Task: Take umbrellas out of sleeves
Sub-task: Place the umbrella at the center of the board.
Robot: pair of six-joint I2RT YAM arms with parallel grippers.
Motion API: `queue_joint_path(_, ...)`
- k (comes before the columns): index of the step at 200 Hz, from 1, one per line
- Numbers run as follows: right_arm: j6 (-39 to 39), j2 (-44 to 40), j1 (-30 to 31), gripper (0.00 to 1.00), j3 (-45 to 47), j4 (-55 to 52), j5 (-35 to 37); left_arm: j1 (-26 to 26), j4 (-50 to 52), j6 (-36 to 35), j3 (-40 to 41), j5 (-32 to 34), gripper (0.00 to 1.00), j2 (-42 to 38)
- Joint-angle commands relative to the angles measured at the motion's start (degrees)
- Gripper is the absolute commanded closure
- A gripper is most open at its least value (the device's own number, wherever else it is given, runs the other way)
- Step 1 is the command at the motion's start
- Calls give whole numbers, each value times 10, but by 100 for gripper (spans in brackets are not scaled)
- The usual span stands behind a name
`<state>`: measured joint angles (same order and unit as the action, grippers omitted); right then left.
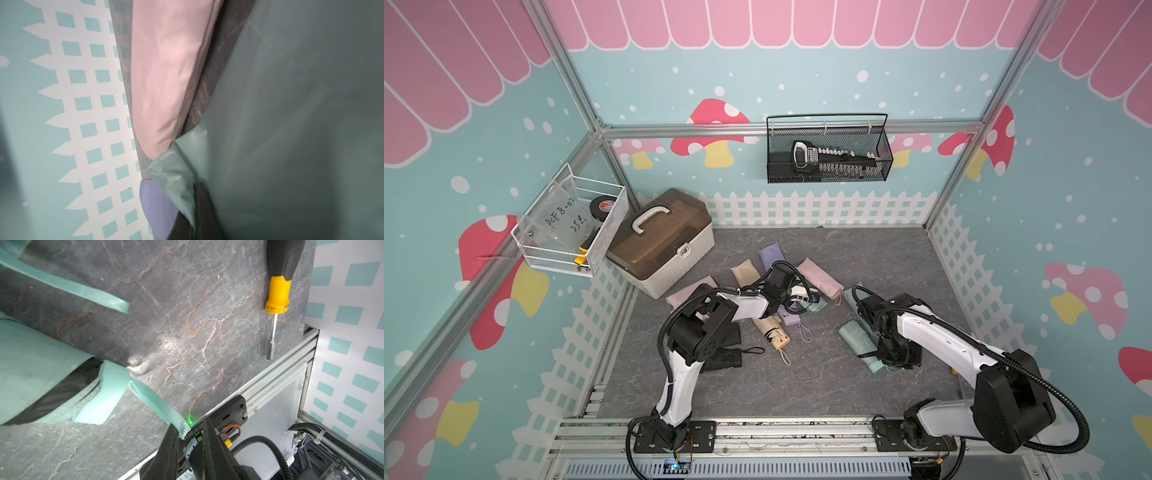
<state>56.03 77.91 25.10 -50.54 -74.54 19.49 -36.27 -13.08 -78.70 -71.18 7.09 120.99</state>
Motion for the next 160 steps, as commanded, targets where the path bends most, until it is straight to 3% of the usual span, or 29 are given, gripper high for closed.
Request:
queue_joint_path(1, -28, -16, -2, 78, 16, 8, -18, -18, 8, -20, -11, -4, 100, -8)
queue_joint_path(24, -80, -54, -2, 70, 53, 88, -117, -27, -1, -15, 3, -46, 100, -24)
queue_joint_path(48, -127, -126, -2, 55, 74, 138, -167, -33, 1, 3, 3, -82, 100, -39)
queue_joint_path(64, -157, -194, -2, 46, 79, 159, -175, -40, -18, 14, 3, -71, 69, -38)
queue_joint_path(75, -178, -228, -2, 45, 79, 175, -199, -40, -56, 44, 7, -64, 47, -38)
queue_joint_path(83, -189, -240, -3, 45, 80, 185, -220, -42, -78, 64, 6, -51, 37, -37)
queue_joint_path(115, -220, -199, -4, 46, 101, 273, -269, -56, -14, 207, -51, -4, 26, -54)
queue_joint_path(127, -230, -161, -6, 46, 106, 314, -270, -57, 14, 278, -68, -2, 2, -70)
queue_joint_path(160, -233, -97, -24, 46, 78, 378, -227, -57, 132, 447, -140, -19, 1, -113)
